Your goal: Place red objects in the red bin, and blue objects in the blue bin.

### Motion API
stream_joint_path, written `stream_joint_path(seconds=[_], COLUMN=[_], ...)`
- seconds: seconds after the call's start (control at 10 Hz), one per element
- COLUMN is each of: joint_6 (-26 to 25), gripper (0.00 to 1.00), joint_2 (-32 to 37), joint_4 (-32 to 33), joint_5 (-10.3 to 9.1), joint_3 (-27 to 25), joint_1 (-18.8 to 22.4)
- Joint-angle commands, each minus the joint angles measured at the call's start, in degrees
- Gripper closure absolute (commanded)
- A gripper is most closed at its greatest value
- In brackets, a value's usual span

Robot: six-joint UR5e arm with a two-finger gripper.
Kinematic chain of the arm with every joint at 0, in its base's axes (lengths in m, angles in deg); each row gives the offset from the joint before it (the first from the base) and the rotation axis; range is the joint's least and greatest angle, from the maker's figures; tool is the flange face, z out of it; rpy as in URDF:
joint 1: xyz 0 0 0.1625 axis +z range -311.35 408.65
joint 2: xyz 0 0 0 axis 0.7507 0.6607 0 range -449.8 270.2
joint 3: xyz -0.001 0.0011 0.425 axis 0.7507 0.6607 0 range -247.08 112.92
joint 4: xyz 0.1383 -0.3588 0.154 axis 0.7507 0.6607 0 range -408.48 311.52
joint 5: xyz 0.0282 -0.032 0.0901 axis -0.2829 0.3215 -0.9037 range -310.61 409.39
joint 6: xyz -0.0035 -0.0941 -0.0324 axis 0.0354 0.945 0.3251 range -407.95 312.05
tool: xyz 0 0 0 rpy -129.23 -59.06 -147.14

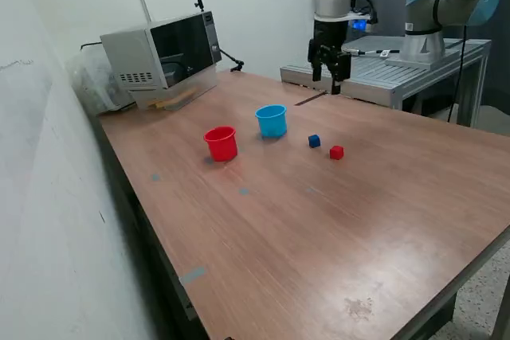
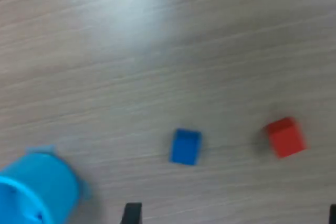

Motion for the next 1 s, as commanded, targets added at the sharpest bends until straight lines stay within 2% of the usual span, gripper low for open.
stream_joint_path(seconds=[0.0,0.1,0.3,0.4,0.7,0.9], joint_6=[9.5,13.8,18.7,24.0,27.2,28.0], gripper=[0.00,0.00,0.00,0.00,0.00,0.00], joint_2=[0.6,0.6,-0.3,-1.5,-4.5,-6.9], joint_4=[0.4,0.4,0.4,1.2,1.7,2.0], joint_5=[-4.01,-7.70,-8.44,-9.31,-10.89,-11.08], joint_3=[-1.2,-1.6,-1.8,-1.7,-1.3,0.5], joint_1=[4.0,4.3,4.7,5.9,6.0,6.0])
